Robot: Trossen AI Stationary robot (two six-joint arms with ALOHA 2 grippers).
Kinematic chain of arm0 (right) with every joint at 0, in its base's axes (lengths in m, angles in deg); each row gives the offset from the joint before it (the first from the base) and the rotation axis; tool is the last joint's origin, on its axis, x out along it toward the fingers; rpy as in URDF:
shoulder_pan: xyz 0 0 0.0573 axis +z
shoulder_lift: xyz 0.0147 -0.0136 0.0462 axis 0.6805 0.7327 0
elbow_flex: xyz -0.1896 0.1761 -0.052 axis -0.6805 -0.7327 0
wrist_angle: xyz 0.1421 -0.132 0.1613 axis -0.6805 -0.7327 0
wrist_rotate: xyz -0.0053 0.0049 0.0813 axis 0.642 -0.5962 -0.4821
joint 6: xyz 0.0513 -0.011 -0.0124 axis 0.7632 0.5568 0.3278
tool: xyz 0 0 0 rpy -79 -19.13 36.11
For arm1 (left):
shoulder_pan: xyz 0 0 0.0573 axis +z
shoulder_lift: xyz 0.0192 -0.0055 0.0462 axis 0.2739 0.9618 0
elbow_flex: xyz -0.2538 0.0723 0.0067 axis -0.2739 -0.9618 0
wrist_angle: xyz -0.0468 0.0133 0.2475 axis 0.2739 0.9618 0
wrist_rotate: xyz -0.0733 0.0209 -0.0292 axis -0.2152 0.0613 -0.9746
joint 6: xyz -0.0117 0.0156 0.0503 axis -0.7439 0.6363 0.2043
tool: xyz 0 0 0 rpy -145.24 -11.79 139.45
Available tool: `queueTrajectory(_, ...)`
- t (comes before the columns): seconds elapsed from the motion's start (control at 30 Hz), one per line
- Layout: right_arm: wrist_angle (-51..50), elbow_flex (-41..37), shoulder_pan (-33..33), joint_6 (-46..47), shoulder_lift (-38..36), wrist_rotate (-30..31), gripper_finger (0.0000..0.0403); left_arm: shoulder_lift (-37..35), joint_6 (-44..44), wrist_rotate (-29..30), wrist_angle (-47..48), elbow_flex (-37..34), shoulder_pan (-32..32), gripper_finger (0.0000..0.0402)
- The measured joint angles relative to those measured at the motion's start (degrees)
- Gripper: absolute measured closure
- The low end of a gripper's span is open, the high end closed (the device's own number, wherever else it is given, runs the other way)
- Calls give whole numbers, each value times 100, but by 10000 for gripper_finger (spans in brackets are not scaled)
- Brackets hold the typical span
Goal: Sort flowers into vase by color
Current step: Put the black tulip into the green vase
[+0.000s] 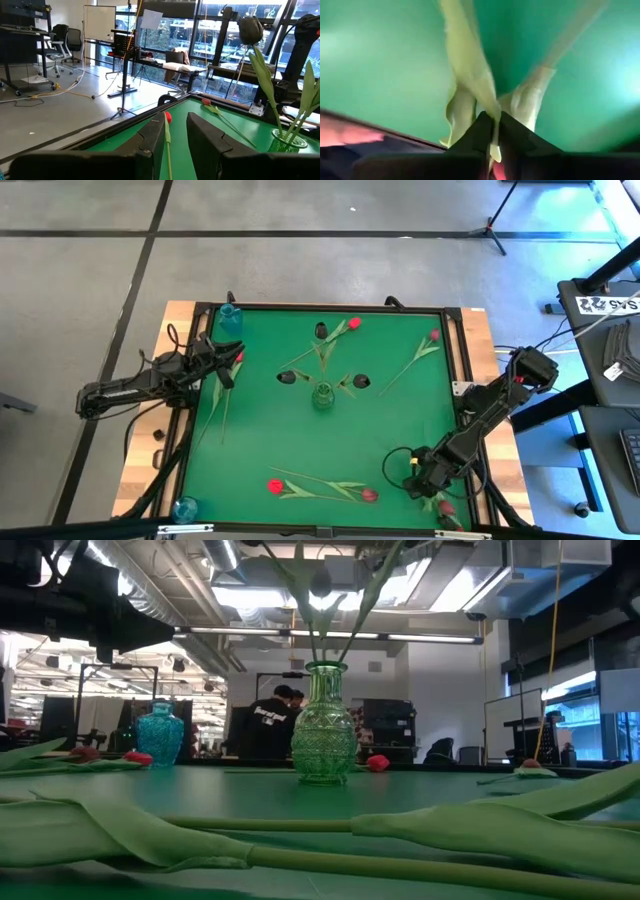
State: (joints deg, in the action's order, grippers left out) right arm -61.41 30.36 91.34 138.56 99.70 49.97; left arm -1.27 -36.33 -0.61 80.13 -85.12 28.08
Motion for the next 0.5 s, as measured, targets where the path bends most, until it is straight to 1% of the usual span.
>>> queueTrajectory(0.1, -409, 436, -144, -325, 0, 648, 387, 1, 0, 0, 0, 0, 0, 323)
queueTrajectory(0.2, -981, 876, -302, -850, 0, 1275, 397, -1, 1, 0, 0, 2, 0, 323)
queueTrajectory(0.23, -1176, 997, -348, -1013, 0, 1394, 396, -1, -1, 0, 0, 1, 0, 323)
queueTrajectory(0.3, -1491, 1158, -429, -1152, -2, 1448, 391, 2, -2, 0, 0, 1, 0, 323)
queueTrajectory(0.33, -1567, 1185, -458, -1156, -2, 1494, 389, -1, 0, 0, -1, 1, 0, 323)
queueTrajectory(0.4, -1590, 1185, -467, -1062, -2, 1809, 386, 0, 0, 0, 0, 0, 0, 323)
queueTrajectory(0.5, -1575, 1153, -468, -466, -7, 2239, 385, 0, 0, -2, 0, 2, 0, 323)
